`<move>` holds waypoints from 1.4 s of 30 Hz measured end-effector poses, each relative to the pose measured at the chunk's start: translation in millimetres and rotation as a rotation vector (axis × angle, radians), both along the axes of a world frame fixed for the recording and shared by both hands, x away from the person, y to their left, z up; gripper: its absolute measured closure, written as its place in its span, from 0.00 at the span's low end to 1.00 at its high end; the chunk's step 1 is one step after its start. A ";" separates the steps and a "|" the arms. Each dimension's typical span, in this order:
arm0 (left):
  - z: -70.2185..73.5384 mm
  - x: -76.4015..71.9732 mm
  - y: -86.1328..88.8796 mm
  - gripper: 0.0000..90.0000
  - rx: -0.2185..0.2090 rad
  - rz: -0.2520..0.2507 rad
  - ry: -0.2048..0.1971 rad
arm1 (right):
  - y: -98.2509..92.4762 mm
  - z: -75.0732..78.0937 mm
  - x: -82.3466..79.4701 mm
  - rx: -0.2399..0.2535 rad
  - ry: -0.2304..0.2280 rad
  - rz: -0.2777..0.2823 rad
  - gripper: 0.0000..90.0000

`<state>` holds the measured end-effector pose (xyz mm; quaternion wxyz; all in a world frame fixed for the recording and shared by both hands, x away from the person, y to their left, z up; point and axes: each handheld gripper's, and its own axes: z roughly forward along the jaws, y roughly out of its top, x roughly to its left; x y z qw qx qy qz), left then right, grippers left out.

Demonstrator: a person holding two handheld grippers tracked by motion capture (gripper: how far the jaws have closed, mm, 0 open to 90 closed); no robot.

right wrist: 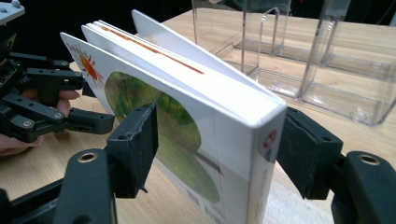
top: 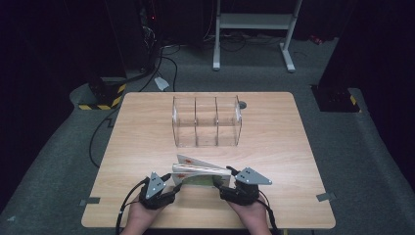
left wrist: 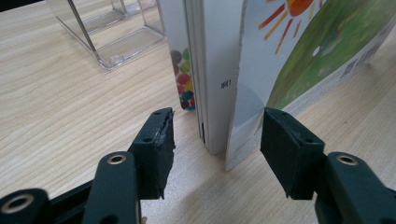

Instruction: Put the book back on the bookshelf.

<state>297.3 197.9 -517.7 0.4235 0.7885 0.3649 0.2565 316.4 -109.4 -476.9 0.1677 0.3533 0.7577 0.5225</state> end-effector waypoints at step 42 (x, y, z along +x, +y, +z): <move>-4.2 7.6 13.0 0.44 -0.019 0.094 0.046 | 1.7 5.3 -18.2 -0.040 -0.149 0.080 0.83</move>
